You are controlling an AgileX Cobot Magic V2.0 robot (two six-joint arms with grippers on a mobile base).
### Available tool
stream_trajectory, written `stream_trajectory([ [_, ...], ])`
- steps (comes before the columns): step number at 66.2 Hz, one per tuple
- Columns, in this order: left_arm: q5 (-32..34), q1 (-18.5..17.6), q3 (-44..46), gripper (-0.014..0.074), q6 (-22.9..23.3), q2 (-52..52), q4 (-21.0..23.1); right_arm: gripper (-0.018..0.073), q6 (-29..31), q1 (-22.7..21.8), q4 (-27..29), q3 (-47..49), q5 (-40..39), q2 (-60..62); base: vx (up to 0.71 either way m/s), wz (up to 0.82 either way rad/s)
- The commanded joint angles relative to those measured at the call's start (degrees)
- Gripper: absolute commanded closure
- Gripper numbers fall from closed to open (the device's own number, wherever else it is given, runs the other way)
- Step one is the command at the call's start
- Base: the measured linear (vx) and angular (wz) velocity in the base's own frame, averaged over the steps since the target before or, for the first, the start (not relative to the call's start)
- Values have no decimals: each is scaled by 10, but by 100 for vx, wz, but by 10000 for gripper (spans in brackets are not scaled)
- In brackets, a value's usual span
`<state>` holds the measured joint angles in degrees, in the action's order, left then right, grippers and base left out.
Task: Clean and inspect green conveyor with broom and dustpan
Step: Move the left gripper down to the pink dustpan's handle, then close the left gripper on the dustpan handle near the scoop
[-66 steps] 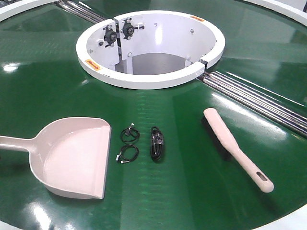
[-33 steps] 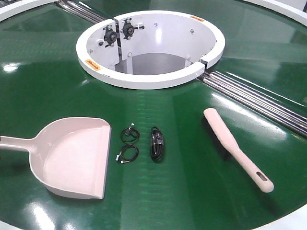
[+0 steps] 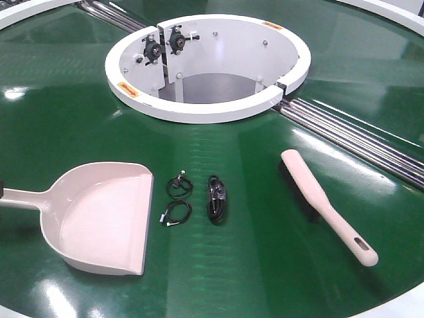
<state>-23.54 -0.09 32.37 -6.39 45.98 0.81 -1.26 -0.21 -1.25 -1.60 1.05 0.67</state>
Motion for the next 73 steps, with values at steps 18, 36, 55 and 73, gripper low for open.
stream_trajectory([
  [18,-318,0,241,111,-211,152,7,568,7,-3,-7,-2,-41,6,0,0],
  [36,-463,-1,407,174,-292,337,-19,568,7,-3,-7,-2,-41,6,0,0],
  [55,-426,-7,441,167,-462,432,-74,568,7,-3,-7,-2,-42,6,0,0],
  [73,-403,-7,441,41,-478,479,-121,568,7,-3,-7,-2,-42,6,0,0],
])
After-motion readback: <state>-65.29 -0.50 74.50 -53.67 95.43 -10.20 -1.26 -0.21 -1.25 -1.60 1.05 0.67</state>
